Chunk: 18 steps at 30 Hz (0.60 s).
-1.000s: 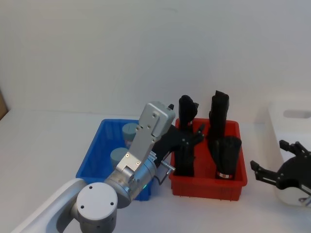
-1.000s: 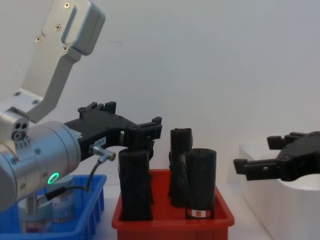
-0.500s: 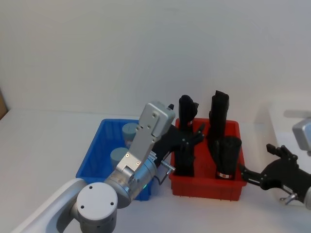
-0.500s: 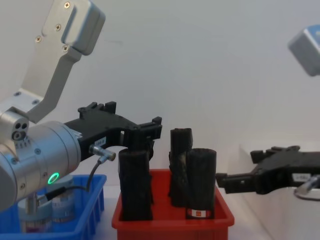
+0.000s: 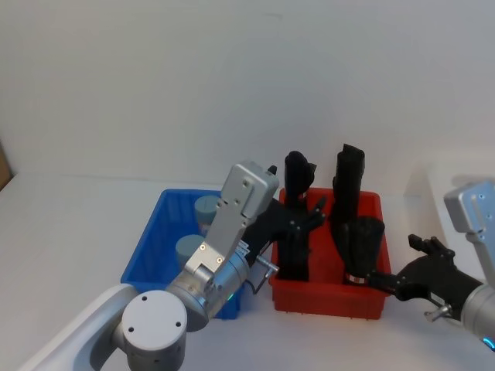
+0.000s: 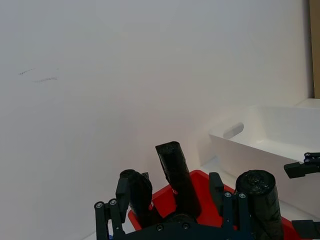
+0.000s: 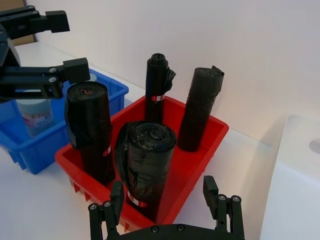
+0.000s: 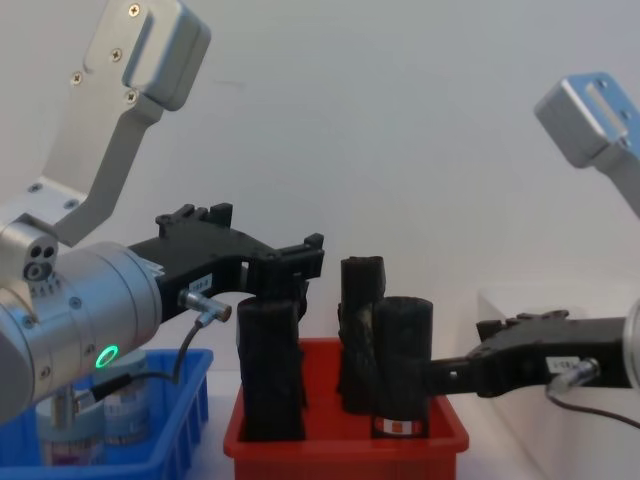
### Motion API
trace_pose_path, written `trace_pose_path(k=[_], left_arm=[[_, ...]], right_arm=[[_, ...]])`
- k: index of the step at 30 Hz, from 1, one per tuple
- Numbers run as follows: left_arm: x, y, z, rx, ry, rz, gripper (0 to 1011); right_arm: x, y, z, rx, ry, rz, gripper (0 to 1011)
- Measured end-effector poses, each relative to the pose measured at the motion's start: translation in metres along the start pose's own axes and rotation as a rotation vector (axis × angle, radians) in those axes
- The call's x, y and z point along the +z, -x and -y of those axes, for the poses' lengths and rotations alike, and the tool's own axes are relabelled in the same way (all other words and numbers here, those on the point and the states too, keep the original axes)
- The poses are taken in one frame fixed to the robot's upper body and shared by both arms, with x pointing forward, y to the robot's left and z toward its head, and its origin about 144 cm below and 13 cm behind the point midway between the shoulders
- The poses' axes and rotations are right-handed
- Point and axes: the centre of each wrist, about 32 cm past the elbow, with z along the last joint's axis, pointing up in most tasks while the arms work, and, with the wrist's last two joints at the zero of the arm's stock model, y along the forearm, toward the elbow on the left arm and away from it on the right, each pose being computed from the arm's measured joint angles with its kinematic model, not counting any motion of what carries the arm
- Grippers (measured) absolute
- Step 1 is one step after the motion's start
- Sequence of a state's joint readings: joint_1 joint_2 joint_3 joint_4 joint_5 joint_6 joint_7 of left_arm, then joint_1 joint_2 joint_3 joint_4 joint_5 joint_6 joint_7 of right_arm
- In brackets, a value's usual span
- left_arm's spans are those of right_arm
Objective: Pick the cotton swabs from the blue box and place them into the white box.
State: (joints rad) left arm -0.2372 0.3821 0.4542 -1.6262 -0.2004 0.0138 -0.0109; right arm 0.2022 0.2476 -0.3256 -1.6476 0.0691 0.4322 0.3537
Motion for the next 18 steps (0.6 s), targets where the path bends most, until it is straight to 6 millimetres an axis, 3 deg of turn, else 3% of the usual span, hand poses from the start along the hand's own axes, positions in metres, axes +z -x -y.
trace_pose_path(k=[18], left_arm=[[0.0, 0.0, 0.0, 0.0, 0.0, 0.0, 1003]], right_arm=[[-0.003, 0.012, -0.025, -0.003, -0.007, -0.099, 1001]])
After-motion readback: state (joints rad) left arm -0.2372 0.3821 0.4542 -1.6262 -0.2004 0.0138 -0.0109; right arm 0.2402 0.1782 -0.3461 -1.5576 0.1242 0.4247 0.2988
